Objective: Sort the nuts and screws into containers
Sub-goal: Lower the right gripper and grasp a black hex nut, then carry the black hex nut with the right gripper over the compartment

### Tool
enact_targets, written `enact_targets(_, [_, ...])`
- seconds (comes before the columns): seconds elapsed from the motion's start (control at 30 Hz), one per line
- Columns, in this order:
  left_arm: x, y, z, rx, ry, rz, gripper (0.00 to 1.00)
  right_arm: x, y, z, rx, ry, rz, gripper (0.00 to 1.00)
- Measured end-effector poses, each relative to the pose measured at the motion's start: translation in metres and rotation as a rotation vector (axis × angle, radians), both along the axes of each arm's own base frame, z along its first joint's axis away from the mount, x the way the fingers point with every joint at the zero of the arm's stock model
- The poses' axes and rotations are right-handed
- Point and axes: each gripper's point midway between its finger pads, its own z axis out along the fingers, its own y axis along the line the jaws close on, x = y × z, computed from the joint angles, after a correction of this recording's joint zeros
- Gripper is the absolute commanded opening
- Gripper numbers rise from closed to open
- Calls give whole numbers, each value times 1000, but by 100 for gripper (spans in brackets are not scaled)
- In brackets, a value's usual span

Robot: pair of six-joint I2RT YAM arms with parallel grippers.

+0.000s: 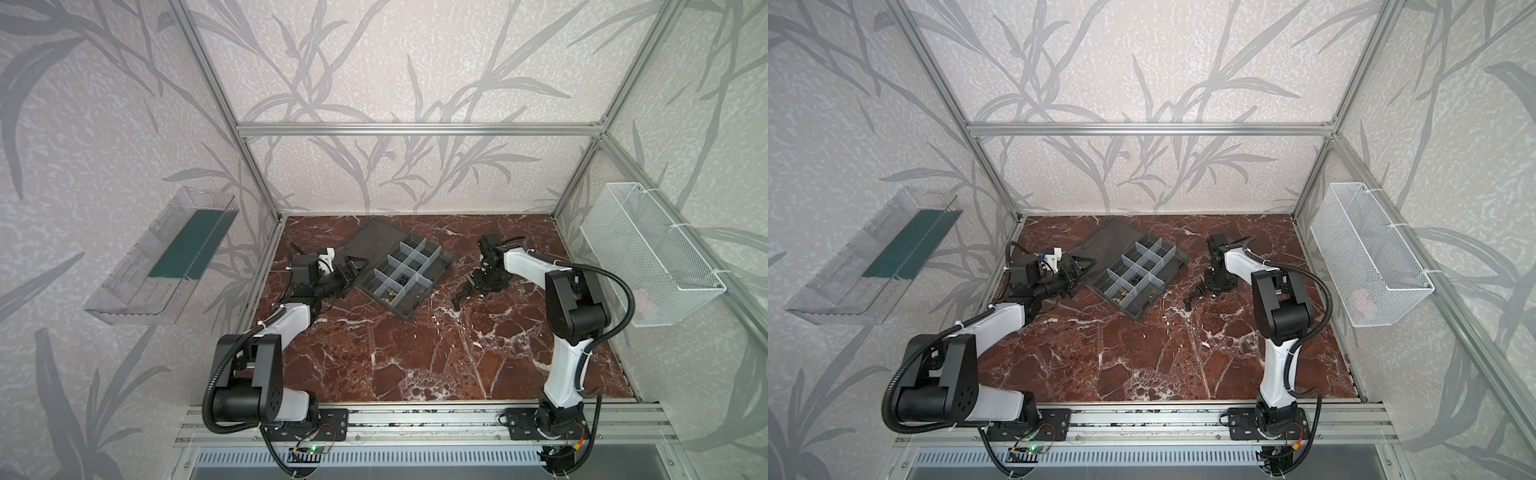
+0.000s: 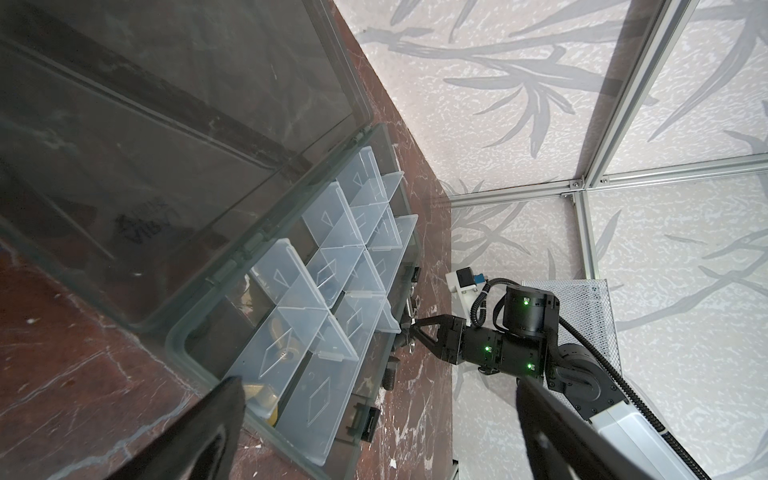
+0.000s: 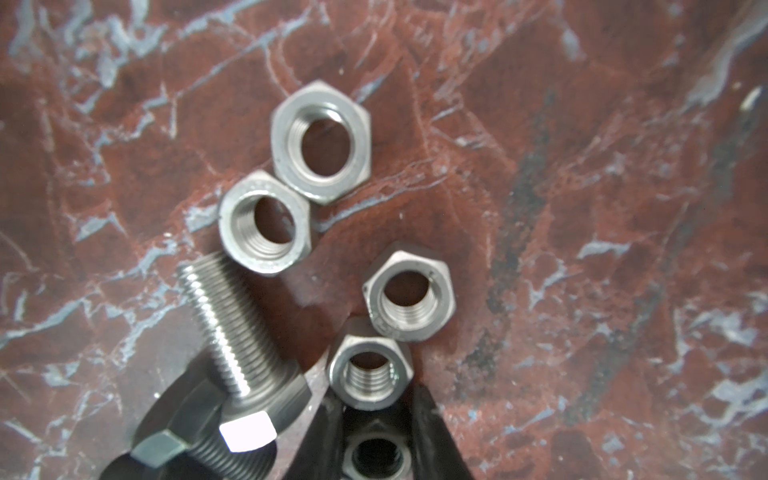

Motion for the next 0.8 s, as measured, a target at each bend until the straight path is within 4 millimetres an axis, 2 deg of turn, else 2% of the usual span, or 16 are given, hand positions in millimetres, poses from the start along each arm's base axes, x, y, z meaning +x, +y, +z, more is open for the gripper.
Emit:
enact_targets(0.27, [0,0,0,0,-1,0,99,0,0,1,3,-5,1,10])
enact_targets(0.5, [0,0,0,0,-2,0,100,-5,2,8,19,-2,4,8])
enact_targets(0.63, [0,0,0,0,-2,0,99,-6,6,28,48,-28,14,6])
enact_targets(0.8, [0,0,1,-1,-3,1,100,11,22,74,110,-131,52,5])
